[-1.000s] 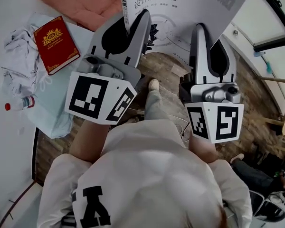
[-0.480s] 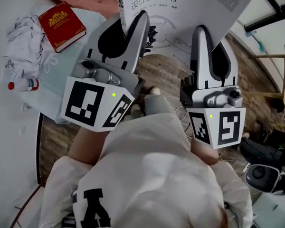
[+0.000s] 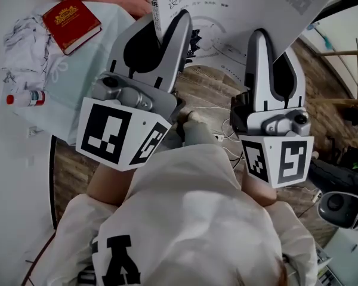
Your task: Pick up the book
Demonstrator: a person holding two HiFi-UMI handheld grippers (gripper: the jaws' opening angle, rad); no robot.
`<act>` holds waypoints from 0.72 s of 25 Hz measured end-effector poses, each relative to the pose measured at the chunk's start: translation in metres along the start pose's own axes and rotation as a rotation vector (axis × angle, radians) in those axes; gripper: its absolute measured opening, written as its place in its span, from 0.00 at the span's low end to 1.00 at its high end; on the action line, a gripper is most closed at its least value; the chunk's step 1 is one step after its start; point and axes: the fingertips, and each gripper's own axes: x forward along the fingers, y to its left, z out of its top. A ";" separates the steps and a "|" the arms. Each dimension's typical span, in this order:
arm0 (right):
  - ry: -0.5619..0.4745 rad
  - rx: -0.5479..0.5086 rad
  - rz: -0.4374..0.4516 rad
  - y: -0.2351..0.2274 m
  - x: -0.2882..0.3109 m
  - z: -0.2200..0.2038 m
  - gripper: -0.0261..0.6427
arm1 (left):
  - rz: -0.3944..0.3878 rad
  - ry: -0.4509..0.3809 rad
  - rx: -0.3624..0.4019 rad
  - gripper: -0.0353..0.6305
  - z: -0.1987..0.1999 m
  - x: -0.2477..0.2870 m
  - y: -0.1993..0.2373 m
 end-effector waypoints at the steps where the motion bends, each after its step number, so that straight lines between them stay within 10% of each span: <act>1: 0.001 -0.004 -0.009 0.000 0.000 0.000 0.13 | -0.009 0.001 -0.004 0.12 0.000 0.000 0.000; 18: -0.016 -0.009 0.000 0.006 0.005 0.004 0.13 | -0.024 0.008 -0.025 0.12 -0.003 0.001 0.002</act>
